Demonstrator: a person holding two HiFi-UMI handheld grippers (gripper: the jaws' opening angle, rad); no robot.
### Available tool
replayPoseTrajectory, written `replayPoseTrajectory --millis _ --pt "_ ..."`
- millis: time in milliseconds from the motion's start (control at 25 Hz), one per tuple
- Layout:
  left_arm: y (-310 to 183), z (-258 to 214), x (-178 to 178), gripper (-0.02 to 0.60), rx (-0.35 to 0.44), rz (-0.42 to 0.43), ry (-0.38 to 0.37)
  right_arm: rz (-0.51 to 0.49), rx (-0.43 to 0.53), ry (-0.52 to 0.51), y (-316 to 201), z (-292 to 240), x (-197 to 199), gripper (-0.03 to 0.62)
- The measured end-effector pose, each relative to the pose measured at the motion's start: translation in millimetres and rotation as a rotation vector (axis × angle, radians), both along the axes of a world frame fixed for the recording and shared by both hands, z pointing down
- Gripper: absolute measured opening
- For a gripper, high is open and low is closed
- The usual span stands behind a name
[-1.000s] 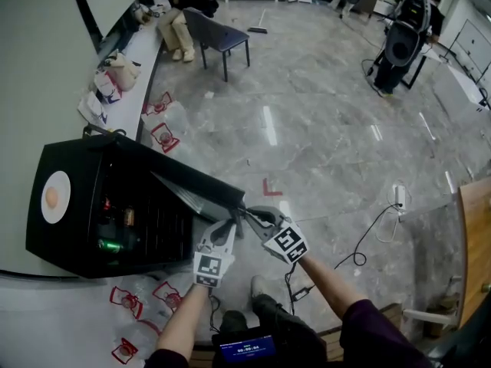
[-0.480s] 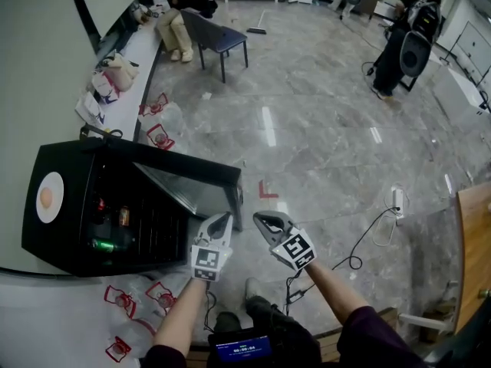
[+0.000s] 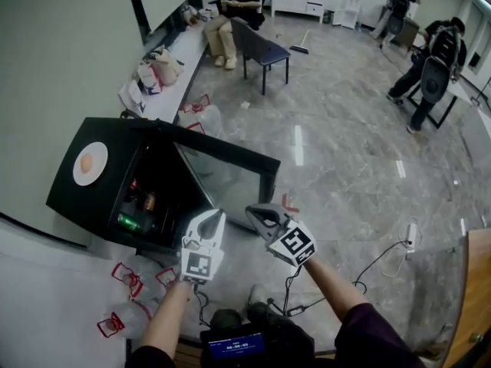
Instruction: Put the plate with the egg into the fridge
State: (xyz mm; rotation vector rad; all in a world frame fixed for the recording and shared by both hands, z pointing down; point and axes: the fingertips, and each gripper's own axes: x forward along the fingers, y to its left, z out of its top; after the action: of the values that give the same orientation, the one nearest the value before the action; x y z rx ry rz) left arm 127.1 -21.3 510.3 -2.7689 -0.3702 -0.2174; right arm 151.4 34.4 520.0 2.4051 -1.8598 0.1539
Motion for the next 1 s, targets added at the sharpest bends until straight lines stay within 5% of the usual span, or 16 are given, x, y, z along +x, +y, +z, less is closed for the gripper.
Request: replayPoseTrajectory --millis 280,480,760,1000 --pt "-102.6 -83.7 -53.7 0.009 0.118 -0.168 0.06 -0.219 0.067 0.1 -129.0 -87.2 -51.1 0.008" --pt "-164.0 -129.1 -83.9 0.009 0.265 -0.208 0.09 -0.306 0.075 0.149 -204.3 -125.9 -86.8 0.008" --pt "-262.9 -146.5 -118.6 0.009 0.427 -0.318 0.08 -0.329 0.067 0.133 -295.3 -158.2 -89.0 0.008" --pt "-319.4 -158.4 -133.5 0.009 0.633 -0.406 0.049 -0.413 -0.048 0.114 -372.4 -171.3 -74.5 0.008"
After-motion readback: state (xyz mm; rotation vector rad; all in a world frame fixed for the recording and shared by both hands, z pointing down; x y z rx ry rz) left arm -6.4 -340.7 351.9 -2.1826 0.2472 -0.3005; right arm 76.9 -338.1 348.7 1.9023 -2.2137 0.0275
